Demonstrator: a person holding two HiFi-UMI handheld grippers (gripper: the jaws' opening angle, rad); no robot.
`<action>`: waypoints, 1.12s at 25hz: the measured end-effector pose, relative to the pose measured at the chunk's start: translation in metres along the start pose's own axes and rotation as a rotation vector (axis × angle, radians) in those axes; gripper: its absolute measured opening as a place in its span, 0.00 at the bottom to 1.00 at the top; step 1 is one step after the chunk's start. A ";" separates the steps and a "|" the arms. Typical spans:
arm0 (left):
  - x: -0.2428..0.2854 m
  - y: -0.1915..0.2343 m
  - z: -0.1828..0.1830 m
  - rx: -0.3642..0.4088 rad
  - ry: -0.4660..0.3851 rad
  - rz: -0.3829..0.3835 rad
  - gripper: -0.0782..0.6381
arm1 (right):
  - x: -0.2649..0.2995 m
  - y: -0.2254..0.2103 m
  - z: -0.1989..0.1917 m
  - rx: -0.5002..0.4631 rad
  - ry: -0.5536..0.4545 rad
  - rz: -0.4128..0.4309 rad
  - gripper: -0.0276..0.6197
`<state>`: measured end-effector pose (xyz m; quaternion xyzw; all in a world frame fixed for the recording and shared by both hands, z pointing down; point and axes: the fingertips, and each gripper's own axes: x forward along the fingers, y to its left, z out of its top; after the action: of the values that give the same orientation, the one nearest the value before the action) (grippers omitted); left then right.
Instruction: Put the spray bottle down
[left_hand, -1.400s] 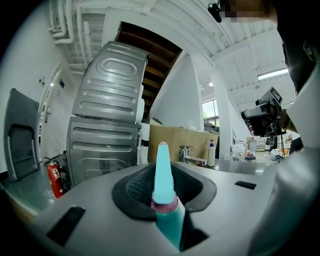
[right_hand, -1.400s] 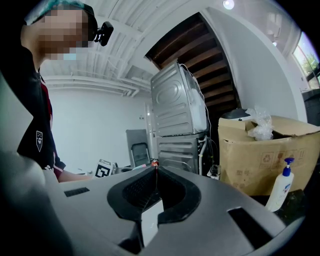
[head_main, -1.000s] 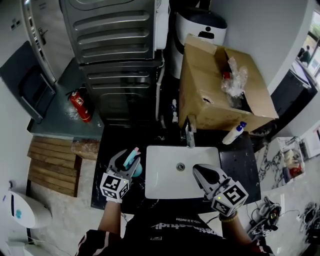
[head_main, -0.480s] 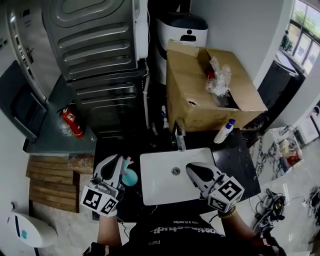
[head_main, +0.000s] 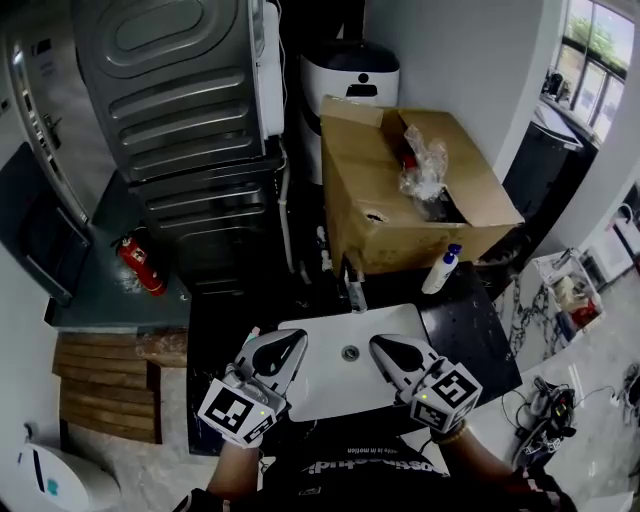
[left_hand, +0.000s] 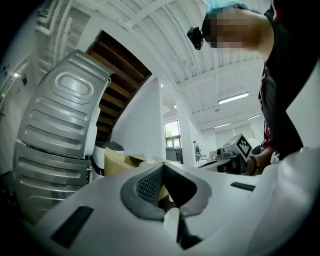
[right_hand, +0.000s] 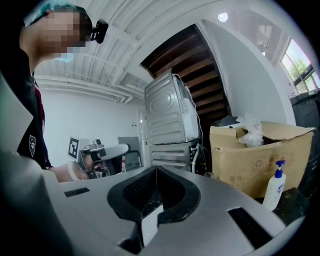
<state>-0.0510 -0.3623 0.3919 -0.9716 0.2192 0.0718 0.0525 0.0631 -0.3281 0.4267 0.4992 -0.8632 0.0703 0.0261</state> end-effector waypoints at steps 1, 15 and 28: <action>0.001 -0.001 -0.001 -0.004 0.004 -0.005 0.13 | 0.000 0.001 0.002 -0.003 -0.005 -0.002 0.10; -0.003 0.002 -0.007 -0.046 0.025 0.016 0.13 | 0.003 0.011 0.012 -0.065 -0.011 0.024 0.10; -0.003 0.007 -0.007 -0.051 0.025 0.024 0.13 | 0.003 0.006 0.010 -0.067 -0.010 0.025 0.10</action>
<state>-0.0556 -0.3686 0.3984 -0.9708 0.2294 0.0657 0.0239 0.0566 -0.3290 0.4166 0.4876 -0.8714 0.0392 0.0375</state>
